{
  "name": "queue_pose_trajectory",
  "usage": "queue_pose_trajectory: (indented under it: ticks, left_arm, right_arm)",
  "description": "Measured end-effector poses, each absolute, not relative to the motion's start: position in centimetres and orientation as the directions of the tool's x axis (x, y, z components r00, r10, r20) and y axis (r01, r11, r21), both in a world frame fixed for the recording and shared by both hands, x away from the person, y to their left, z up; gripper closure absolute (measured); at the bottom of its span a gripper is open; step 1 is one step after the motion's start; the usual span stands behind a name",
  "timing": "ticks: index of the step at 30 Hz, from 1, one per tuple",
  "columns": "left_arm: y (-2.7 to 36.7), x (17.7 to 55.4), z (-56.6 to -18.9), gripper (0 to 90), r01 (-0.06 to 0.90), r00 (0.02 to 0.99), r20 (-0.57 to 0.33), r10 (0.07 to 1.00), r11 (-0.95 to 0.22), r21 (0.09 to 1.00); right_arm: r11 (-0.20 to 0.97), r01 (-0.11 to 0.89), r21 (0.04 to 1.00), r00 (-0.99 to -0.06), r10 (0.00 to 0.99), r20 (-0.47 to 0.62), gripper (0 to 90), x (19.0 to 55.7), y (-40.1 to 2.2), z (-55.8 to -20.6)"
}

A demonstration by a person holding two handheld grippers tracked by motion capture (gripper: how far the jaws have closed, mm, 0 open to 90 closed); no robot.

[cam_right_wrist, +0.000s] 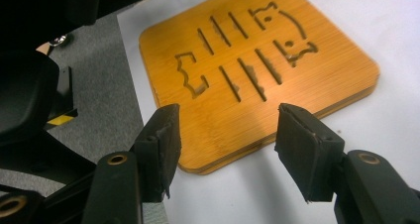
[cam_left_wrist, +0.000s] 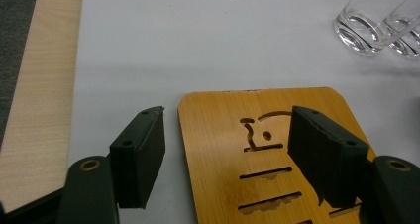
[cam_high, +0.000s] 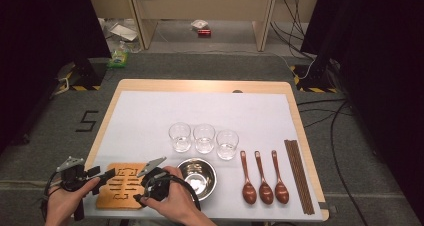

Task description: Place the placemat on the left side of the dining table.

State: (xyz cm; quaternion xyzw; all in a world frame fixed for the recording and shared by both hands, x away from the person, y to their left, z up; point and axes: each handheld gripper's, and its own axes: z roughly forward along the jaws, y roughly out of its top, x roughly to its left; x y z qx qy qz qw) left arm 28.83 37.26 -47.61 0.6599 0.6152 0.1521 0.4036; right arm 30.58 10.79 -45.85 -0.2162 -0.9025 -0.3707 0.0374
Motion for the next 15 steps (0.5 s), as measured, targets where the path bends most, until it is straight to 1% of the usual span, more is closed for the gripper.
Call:
queue_pose_trajectory:
  ticks: [15]
  left_arm:
    - [37.3, 28.9, -47.9, 30.1, 0.705, 0.201, -0.305, 0.931, 0.078, 0.705]
  right_arm:
    - [0.673, 0.425, 0.606, -0.903, 0.360, 0.233, 42.3, 30.3, 12.2, -47.1]
